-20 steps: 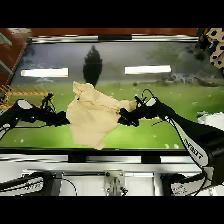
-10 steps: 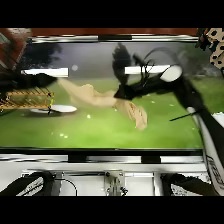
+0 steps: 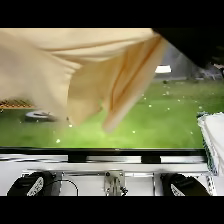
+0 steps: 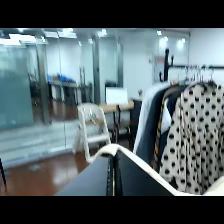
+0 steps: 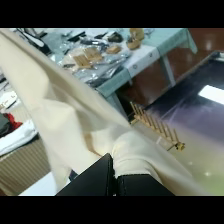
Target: Fold the shirts.
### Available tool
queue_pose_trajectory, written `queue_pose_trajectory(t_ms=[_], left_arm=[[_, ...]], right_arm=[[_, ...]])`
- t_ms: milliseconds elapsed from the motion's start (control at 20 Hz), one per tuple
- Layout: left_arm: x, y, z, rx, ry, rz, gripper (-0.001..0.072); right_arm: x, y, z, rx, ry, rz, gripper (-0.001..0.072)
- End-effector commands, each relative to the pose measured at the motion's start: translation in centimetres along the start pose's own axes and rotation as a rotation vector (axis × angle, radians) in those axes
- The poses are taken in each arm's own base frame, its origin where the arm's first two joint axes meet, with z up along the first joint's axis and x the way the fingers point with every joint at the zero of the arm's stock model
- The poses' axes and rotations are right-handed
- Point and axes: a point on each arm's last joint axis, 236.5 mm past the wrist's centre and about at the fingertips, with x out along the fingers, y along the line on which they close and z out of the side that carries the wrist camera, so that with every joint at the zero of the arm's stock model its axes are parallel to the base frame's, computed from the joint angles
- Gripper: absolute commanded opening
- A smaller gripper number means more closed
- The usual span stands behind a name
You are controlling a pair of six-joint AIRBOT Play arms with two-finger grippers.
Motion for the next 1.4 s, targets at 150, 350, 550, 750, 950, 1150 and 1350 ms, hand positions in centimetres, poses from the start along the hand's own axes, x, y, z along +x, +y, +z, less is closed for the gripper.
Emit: queue_pose_trajectory(t_ms=[150,350,550,750,950,1150,1350], left_arm=[[-1.9,4.7,-4.9,-0.003,0.213,0.229,0.0031],[-1.1,11.2,-18.7,-0.115,0.533,0.321,0.0031],[-2.1,18.1,-34.3,-0.218,0.813,0.441,0.0031],[-1.7,22.9,-47.4,-0.438,0.951,0.539,0.0031],[-1.3,21.4,-56.3,-0.659,1.069,0.503,0.0032],[-3.0,19.0,-61.7,-0.820,1.209,0.519,0.0291],[-5.7,18.6,-59.3,-0.890,1.341,0.462,0.0527]], right_arm=[[-1.9,0.5,-3.6,0.114,0.149,-0.061,0.0072],[0.9,-9.0,-10.7,0.295,0.454,-0.273,0.0072],[5.5,-21.4,-17.1,0.426,0.601,-0.487,0.0072],[9.7,-35.5,-23.0,0.415,0.620,-0.718,0.0079],[15.4,-40.3,-28.6,0.571,0.583,-0.655,0.0122],[18.3,-39.0,-30.7,0.726,0.581,-0.516,0.0357],[11.5,-37.8,-27.9,0.662,0.707,-0.508,0.0663]])
